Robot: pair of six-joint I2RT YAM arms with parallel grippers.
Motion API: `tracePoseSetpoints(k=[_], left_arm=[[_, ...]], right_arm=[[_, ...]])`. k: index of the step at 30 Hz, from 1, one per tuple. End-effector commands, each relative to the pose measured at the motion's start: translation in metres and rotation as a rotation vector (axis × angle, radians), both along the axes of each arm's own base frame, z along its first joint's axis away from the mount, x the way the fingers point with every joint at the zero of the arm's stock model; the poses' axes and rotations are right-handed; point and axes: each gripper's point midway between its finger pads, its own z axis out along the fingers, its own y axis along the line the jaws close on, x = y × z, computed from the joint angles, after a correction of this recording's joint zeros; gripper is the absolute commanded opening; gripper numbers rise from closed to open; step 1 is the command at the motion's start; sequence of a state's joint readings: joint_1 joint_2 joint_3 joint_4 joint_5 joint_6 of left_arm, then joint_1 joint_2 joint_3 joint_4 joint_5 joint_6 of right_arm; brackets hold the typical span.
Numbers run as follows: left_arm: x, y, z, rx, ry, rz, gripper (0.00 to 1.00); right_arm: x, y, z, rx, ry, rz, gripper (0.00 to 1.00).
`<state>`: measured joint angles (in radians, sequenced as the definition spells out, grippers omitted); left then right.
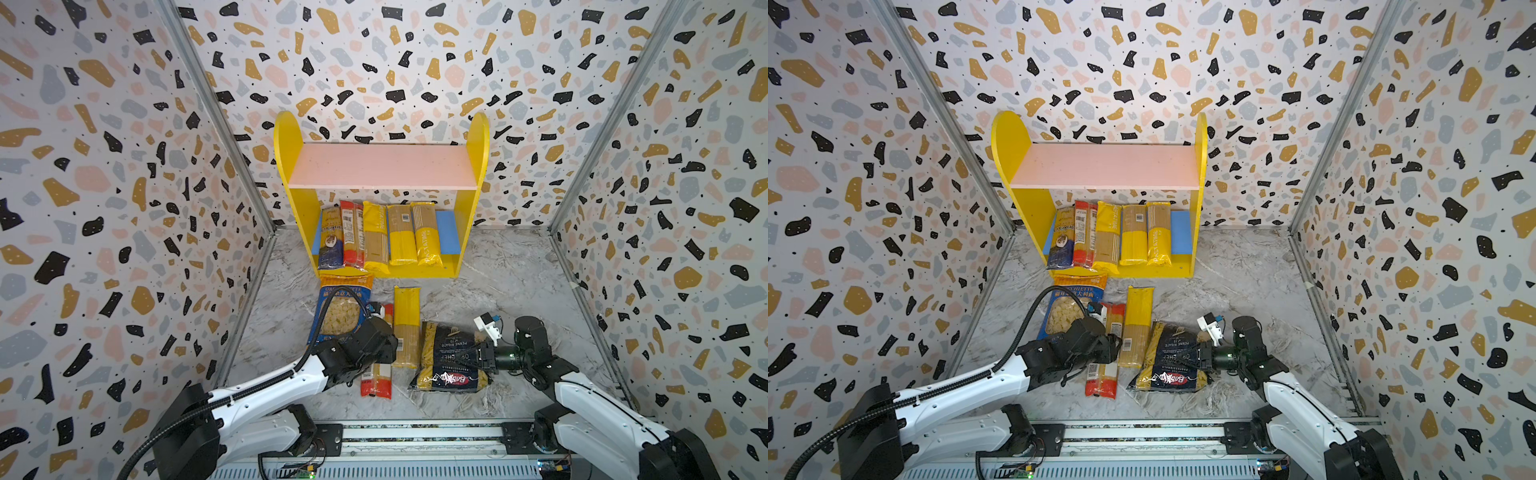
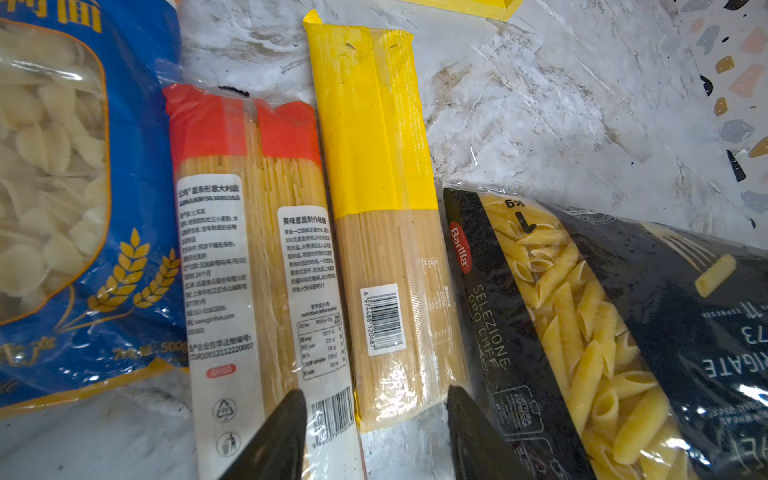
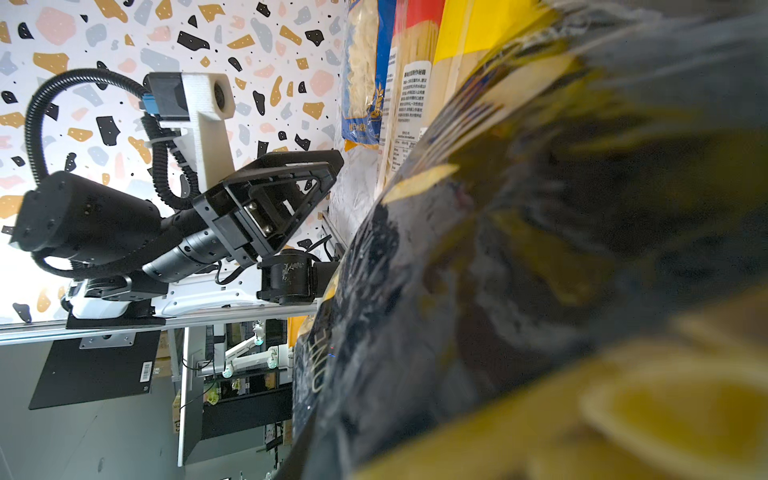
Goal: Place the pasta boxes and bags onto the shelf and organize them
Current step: 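Lift the black penne bag with the right gripper toward the shelf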
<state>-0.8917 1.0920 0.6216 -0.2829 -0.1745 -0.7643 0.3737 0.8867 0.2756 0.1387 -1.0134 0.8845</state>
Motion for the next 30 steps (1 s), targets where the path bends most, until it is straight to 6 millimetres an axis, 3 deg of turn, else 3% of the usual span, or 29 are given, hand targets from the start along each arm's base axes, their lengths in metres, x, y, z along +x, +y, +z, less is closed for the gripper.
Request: tracePoseSetpoints(k=[1, 14, 18, 19, 30], left_arm=[[-0.002, 0.000, -0.001, -0.024, 0.006, -0.001, 0.55], [0.000, 0.026, 0.014, -0.024, -0.041, 0.067, 0.57], [0.000, 0.041, 0.020, -0.022, -0.065, 0.101, 0.88], [0.000, 0.045, 0.021, -0.020, -0.068, 0.113, 1.00], [0.005, 0.071, 0.019, -0.069, -0.050, 0.172, 1.00]], right_arm=[[0.004, 0.013, 0.099, 0.168, -0.353, 0.109, 0.17], [0.008, 0.037, 0.173, 0.196, -0.498, 0.145, 0.16], [0.009, 0.044, 0.198, 0.199, -0.545, 0.159, 0.16], [0.009, 0.046, 0.204, 0.203, -0.557, 0.164, 0.16], [0.024, 0.073, 0.290, 0.250, -0.722, 0.202, 0.16]])
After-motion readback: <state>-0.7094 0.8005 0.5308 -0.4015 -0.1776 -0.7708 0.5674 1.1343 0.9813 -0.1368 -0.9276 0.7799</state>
